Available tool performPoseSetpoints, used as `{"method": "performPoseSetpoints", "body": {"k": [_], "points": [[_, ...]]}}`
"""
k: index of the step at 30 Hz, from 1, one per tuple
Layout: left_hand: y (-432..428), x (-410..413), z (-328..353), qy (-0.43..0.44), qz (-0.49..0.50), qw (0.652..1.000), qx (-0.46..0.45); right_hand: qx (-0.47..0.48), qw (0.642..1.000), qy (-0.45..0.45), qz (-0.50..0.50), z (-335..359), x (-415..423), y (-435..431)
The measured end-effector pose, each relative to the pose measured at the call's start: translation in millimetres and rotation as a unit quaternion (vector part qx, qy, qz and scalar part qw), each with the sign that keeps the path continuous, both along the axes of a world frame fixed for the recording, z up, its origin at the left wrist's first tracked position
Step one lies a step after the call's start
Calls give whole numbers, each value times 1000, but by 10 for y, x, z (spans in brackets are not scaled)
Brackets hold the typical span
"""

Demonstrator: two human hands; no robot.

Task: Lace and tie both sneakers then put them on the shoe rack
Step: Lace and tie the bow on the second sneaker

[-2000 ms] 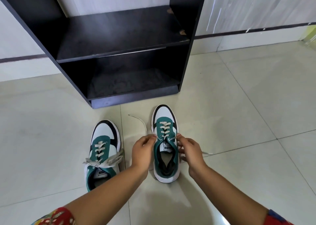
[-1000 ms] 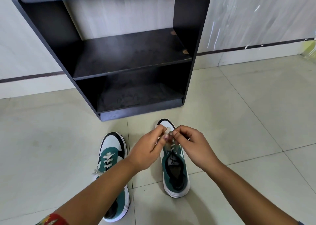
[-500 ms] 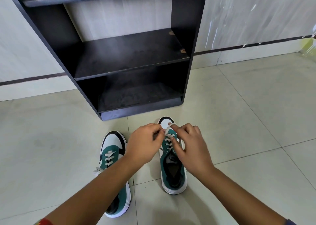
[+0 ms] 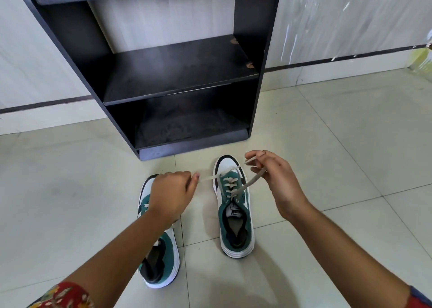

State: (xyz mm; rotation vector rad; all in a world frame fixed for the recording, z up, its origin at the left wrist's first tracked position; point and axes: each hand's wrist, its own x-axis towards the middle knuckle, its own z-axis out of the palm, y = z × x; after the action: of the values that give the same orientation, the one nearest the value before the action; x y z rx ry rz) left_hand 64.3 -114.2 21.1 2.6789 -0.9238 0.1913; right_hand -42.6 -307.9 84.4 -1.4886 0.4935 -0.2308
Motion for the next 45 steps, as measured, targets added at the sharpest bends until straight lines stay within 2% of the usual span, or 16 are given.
{"method": "performPoseSetpoints", "body": {"k": [4, 6, 7, 9, 12, 14, 16, 21, 24, 29, 34, 37, 39, 41, 43, 45], "points": [[70, 70, -154, -28, -2, 990, 135, -16, 1000, -7, -23, 42, -54, -51], [65, 43, -187, -57, -9, 983, 173, -136, 989, 22, -45, 11, -95, -142], [61, 38, -214, -62, -23, 983, 173, -254, 964, 76, -31, -38, -110, -205], [41, 16, -283, -38, -38, 982, 183, -477, 846, 233, 47, -153, -134, -308], [-37, -36, -296, 30, -79, 989, 121, -548, 696, 417, 204, -363, -181, -362], [-122, -84, -301, 109, -97, 987, 75, -541, 653, 459, 264, -499, -219, -356], [-199, -107, -330, 156, -101, 981, 47, -529, 666, 452, 269, -591, -223, -343], [-426, -86, -394, 197, -114, 974, 15, -435, 795, 368, 208, -854, -84, -335], [-513, -80, -403, 200, -99, 975, 9, -373, 832, 360, 197, -1031, -75, -285], [-576, -122, -376, 137, -81, 986, 54, -363, 849, 350, 159, -1195, -163, -280], [-278, -116, -238, 97, -12, 995, 21, -327, 876, 332, 128, -1087, -235, -413], [-116, -32, -171, 145, 50, 950, 270, -317, 826, 420, 200, -1019, -282, -530], [-122, -53, -185, 161, 49, 917, 362, -327, 786, 444, 278, -996, -288, -494], [-196, -112, -219, 138, 6, 946, 294, -351, 791, 406, 293, -1004, -250, -409], [-289, -192, -243, 144, -54, 978, 140, -346, 846, 320, 250, -952, -203, -298], [-376, -257, -255, 155, -99, 981, 56, -359, 872, 266, 201, -919, -153, -228]]}}
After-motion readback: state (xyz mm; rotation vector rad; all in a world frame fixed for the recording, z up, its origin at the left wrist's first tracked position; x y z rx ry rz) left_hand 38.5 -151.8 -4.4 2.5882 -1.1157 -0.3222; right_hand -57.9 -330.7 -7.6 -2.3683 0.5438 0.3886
